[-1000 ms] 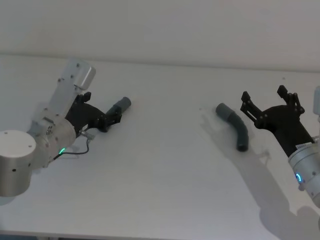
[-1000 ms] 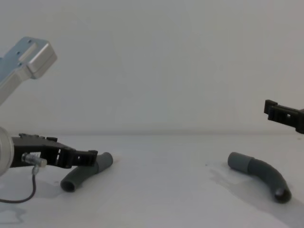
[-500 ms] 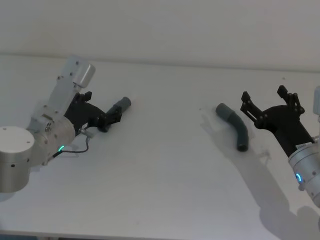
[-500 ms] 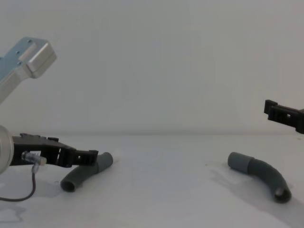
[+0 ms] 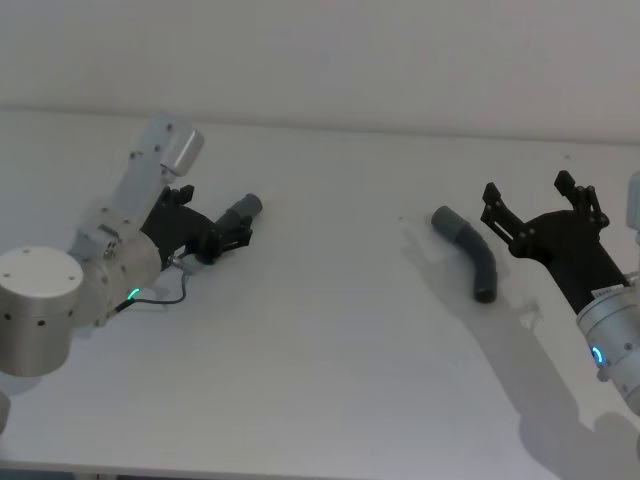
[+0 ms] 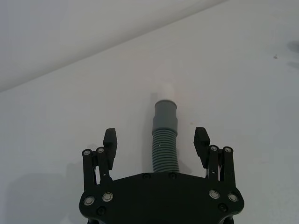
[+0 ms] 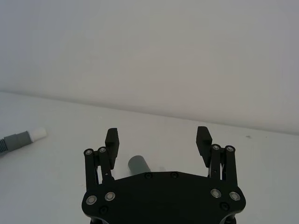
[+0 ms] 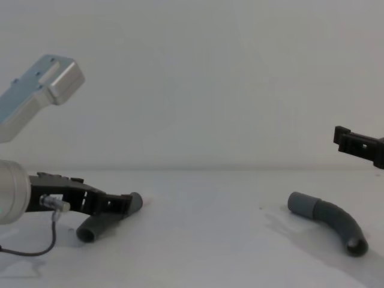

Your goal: Use both hands to pick up one end of the pipe from the table, align the ends, and insert them.

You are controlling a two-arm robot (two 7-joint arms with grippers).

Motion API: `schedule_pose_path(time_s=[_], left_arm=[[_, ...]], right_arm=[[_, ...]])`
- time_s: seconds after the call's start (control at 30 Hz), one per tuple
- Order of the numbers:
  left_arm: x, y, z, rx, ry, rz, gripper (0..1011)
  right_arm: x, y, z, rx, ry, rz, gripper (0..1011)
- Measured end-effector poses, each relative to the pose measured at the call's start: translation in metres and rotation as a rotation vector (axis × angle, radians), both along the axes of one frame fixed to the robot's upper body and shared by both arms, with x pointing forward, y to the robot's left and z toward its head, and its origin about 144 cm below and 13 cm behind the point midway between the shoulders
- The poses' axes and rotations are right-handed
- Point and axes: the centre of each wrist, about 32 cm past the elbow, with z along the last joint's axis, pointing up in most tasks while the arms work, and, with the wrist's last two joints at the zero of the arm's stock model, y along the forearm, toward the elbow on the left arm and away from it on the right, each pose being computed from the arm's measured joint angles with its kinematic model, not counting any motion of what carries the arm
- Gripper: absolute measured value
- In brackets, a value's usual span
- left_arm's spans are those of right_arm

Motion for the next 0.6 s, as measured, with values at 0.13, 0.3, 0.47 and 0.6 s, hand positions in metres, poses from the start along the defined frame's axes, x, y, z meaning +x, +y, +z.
schedule_pose_path(time_s=[0.13,0.3,0.47,0.6], left_arm=[[0.004,-0.002,-0.002,0.003,0.007,-0.008,1002],[0.009,-0.004,-0.004,0.005,0.016,-0.015,1002],[0.014,-0.006,-0.006,0.005,0.025,-0.020,1002],[0.018,-0.008,-0.008,0.002,0.032,-0.023,1002]], right_arm=[[0.000,0.000,0.000,0.000,0.000,0.000,1004],[0.000,0.000,0.000,0.000,0.000,0.000,1004],[0.000,0.000,0.000,0.000,0.000,0.000,1004],[0.000,0.000,0.000,0.000,0.000,0.000,1004]])
